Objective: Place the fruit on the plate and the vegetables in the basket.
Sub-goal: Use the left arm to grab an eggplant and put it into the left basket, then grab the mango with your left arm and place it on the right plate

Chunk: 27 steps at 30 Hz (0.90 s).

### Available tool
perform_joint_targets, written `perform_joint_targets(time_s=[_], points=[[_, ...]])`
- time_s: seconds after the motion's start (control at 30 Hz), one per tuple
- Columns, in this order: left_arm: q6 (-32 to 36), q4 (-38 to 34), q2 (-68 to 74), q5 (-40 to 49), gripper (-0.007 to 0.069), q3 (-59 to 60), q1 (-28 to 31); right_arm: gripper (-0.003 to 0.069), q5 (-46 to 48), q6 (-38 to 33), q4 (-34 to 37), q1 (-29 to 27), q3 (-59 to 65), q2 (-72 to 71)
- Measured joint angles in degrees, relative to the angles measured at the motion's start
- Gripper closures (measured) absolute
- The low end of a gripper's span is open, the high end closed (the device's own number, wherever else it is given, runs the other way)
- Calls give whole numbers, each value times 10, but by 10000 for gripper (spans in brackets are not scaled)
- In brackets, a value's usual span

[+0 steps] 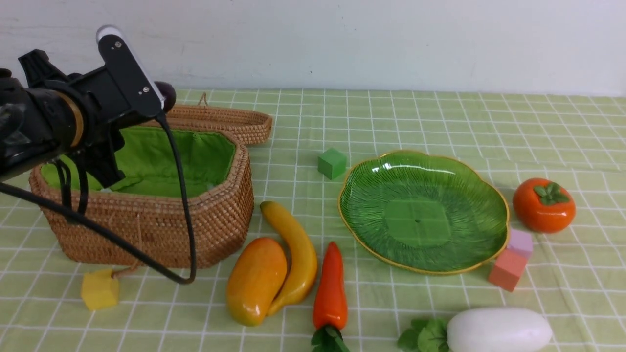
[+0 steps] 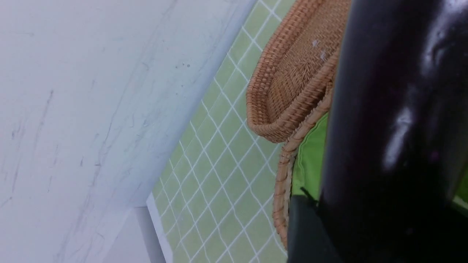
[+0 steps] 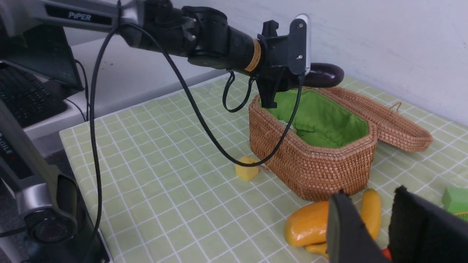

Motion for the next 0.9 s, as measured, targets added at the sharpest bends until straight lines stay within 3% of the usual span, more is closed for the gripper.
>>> perform_joint_targets(time_s=[0.1, 0.3, 0.5, 0.63, 0.73, 0.83, 0.9], points=[[0, 5, 1, -6, 240, 0, 0, 460, 0, 0, 0, 0, 0, 0], [0, 7, 0, -5, -13, 0, 0, 459, 1, 0, -3, 0, 0, 0], [-17, -31, -22, 2, -25, 0, 0, 454, 4, 0, -17, 0, 0, 0], [-85, -146, -66, 54, 69, 0, -23, 449, 7, 3, -24, 0, 0, 0], [-159, -313, -111, 132, 280, 0, -88, 448, 31, 31, -29, 0, 0, 0], [-172, -422, -126, 205, 507, -1, -160, 448, 57, 70, -43, 0, 0, 0], [-174, -467, -125, 250, 621, -2, -216, 446, 79, 102, -62, 0, 0, 0]])
